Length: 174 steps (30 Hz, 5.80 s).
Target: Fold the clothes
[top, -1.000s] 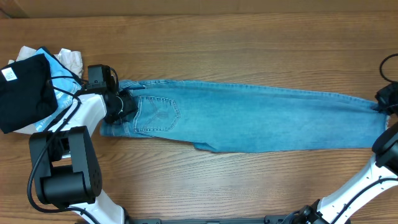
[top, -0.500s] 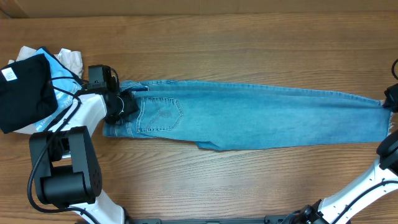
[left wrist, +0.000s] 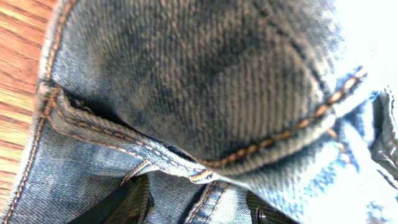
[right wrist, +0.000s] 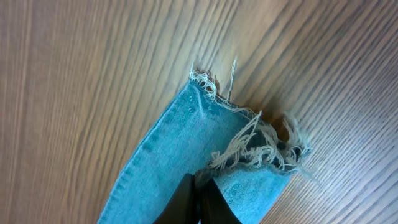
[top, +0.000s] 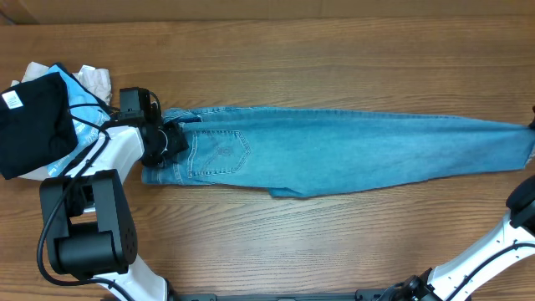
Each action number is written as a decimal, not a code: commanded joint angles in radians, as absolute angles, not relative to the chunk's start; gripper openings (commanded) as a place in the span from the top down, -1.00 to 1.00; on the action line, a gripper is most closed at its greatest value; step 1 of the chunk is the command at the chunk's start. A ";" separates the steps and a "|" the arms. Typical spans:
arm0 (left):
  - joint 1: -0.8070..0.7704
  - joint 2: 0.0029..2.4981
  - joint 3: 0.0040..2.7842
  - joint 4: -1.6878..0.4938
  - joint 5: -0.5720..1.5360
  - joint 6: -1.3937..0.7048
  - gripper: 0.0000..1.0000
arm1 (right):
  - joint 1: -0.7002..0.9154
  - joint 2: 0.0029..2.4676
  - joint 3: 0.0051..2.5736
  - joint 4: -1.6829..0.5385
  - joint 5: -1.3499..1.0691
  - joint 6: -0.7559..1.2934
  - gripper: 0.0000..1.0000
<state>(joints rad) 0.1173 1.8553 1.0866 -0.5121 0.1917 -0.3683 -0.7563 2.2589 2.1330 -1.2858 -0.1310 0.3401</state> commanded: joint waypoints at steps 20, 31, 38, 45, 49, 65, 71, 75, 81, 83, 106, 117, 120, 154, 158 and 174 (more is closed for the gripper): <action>0.124 1.908 1.060 -0.532 0.124 -0.389 -0.10 | -0.739 2.224 2.179 -1.169 -0.053 0.360 0.92; 0.124 1.908 1.060 -0.548 0.123 -0.389 -0.11 | -0.671 2.235 2.176 -1.176 0.123 0.361 0.31; 0.124 1.908 1.060 -0.546 0.124 -0.389 -0.11 | -0.689 2.235 2.160 -1.237 0.152 0.360 0.01; 0.124 1.908 1.060 -0.547 0.124 -0.389 -0.12 | -0.733 2.235 2.020 -1.235 0.152 0.359 -0.32; 0.124 1.908 1.060 -0.545 0.124 -0.389 -0.13 | -0.772 2.235 1.917 -1.196 0.052 0.305 -0.42; 0.124 1.908 1.060 -0.546 0.124 -0.389 -0.13 | -0.807 2.235 1.743 -1.030 -0.183 0.251 -0.53; 0.124 1.908 1.060 -0.549 0.124 -0.389 -0.13 | -0.806 2.235 1.661 -0.942 -0.197 0.262 -0.53; 0.124 1.908 1.060 -0.550 0.124 -0.389 -0.13 | -0.806 2.235 1.637 -0.894 -0.260 0.262 -0.24; 0.124 1.908 1.060 -0.553 0.124 -0.389 -0.12 | -0.806 2.235 1.637 -0.879 -0.279 0.261 0.92; 0.124 1.907 1.061 -0.553 0.124 -0.389 -0.09 | -0.807 2.232 1.641 -0.879 -0.279 0.261 0.92; 0.124 1.896 1.121 -0.575 0.150 -0.358 -0.04 | -0.424 1.900 1.803 -1.130 -0.238 0.006 0.92; 0.124 1.896 1.121 -0.575 0.150 -0.359 -0.06 | -0.058 1.893 1.803 -1.288 -0.210 -0.017 0.92; 0.124 1.896 1.121 -0.577 0.151 -0.359 -0.07 | 0.020 1.893 1.803 -1.309 -0.196 0.031 0.92; 0.124 1.896 1.121 -0.584 0.150 -0.313 -0.10 | 0.364 1.927 1.773 -1.326 -0.154 0.206 -0.12; 0.124 1.896 1.121 -0.592 0.150 -0.313 -0.12 | 0.331 1.927 1.773 -1.333 -0.091 0.213 -0.15; 0.126 1.763 1.299 -0.822 0.154 -0.194 -0.84 | 0.094 1.927 1.773 -1.380 0.044 0.258 -0.22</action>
<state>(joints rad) 0.1184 1.8458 1.2400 -0.8013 0.2050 -0.2260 0.1108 1.9221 1.7744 -1.3762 0.0292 0.2531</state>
